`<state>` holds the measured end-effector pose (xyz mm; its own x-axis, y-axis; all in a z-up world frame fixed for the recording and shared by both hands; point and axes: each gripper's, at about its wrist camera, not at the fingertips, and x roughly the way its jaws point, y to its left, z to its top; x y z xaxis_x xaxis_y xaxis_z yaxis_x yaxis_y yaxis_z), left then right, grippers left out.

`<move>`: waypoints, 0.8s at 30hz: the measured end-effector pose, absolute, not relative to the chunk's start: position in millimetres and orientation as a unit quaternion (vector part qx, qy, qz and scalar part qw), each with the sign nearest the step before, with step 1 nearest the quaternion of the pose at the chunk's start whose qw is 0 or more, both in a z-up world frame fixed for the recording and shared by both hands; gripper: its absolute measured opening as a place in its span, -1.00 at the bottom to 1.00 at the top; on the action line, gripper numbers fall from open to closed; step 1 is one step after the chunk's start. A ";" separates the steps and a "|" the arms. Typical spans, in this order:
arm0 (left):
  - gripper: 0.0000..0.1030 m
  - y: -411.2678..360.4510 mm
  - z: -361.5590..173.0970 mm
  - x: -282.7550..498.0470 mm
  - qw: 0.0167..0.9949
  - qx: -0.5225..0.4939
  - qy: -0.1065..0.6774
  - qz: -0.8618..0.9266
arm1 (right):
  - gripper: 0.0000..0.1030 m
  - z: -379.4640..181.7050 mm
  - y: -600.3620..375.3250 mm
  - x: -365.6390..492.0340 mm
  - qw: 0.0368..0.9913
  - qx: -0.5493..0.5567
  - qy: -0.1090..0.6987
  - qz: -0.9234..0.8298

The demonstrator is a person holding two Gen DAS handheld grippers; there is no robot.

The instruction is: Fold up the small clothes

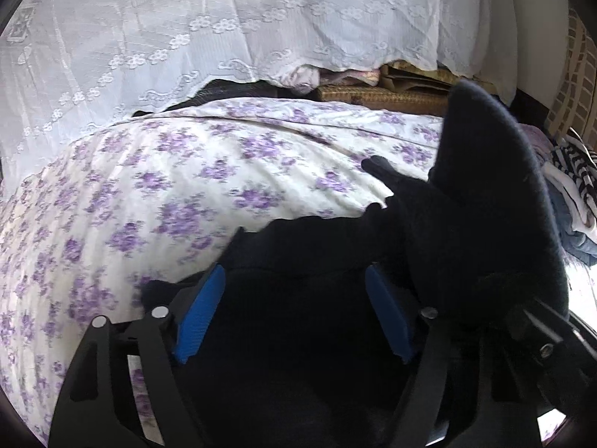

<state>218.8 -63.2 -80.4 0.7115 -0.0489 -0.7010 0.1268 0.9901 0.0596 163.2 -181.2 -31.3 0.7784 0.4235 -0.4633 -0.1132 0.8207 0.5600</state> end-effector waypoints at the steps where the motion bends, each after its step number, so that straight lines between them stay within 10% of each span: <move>1: 0.30 -56.4 -79.3 217.7 0.923 0.047 0.379 -0.049 | -0.58 -29.8 -173.7 164.4 0.906 0.257 0.300 0.152; 24: 0.18 70.4 -98.7 207.3 0.919 0.017 0.395 0.020 | -0.57 -39.9 -45.4 193.3 0.883 0.216 0.351 0.223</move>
